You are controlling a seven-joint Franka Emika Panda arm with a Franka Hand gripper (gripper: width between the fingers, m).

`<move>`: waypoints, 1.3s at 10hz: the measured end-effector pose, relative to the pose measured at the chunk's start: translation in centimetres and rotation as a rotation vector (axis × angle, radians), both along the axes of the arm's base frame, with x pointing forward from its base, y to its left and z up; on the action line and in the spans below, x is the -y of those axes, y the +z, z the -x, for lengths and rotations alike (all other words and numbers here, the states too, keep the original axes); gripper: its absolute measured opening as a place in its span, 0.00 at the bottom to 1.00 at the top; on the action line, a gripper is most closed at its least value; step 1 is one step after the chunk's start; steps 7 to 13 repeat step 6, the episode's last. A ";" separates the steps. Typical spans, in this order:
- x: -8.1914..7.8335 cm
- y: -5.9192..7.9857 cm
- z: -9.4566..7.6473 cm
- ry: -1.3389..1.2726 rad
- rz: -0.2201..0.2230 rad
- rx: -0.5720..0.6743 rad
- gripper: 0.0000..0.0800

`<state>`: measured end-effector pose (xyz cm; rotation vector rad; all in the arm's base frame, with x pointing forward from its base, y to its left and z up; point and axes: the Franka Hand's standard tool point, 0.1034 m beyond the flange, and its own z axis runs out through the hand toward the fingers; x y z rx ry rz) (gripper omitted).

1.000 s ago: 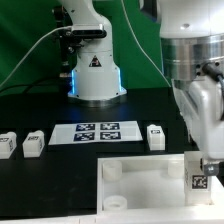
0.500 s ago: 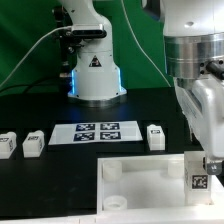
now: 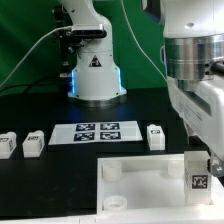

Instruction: Assemble one leg

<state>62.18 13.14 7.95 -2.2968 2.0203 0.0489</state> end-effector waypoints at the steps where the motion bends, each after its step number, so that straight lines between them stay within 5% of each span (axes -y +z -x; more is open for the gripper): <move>1: 0.0 0.0 0.0 0.099 0.003 0.009 0.81; 13: 0.0 0.0 0.0 0.102 0.003 0.009 0.81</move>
Offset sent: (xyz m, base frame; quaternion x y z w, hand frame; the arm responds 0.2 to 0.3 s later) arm 0.0000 0.0000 0.0000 0.0000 0.0000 0.0000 1.0000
